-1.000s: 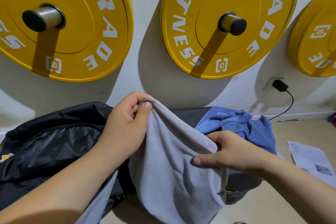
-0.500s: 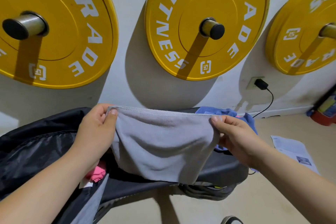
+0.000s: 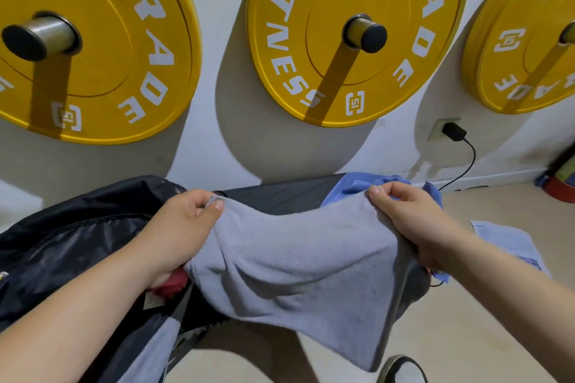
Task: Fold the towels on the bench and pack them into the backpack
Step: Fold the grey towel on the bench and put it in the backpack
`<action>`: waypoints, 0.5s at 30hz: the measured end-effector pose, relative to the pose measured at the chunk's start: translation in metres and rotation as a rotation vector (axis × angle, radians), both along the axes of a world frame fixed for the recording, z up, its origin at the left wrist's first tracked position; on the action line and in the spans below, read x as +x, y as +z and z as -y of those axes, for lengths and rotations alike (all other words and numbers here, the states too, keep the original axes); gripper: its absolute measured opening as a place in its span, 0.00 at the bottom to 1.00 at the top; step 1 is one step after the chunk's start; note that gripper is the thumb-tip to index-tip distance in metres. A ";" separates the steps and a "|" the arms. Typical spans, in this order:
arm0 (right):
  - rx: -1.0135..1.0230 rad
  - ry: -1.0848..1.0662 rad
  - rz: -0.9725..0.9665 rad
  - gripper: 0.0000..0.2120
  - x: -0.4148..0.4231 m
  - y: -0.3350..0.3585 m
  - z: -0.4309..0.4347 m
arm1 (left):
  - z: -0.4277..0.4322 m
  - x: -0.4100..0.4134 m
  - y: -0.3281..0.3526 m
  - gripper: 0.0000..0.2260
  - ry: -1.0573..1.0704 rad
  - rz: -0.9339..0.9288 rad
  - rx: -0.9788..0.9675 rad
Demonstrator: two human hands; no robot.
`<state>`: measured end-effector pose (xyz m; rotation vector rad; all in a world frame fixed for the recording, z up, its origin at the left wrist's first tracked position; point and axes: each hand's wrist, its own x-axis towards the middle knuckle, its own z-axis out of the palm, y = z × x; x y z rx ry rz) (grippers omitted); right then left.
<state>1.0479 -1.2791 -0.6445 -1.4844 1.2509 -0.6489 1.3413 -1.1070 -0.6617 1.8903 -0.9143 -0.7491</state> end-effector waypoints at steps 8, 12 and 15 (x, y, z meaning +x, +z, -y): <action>-0.045 -0.001 -0.050 0.14 -0.004 0.000 -0.002 | -0.009 0.010 0.002 0.09 -0.035 0.301 0.024; -0.107 -0.026 -0.048 0.16 -0.003 -0.013 0.004 | -0.007 0.007 -0.004 0.08 -0.044 0.086 0.003; -0.076 -0.042 0.042 0.16 -0.003 -0.017 0.006 | -0.004 0.006 -0.006 0.09 -0.016 -0.009 -0.038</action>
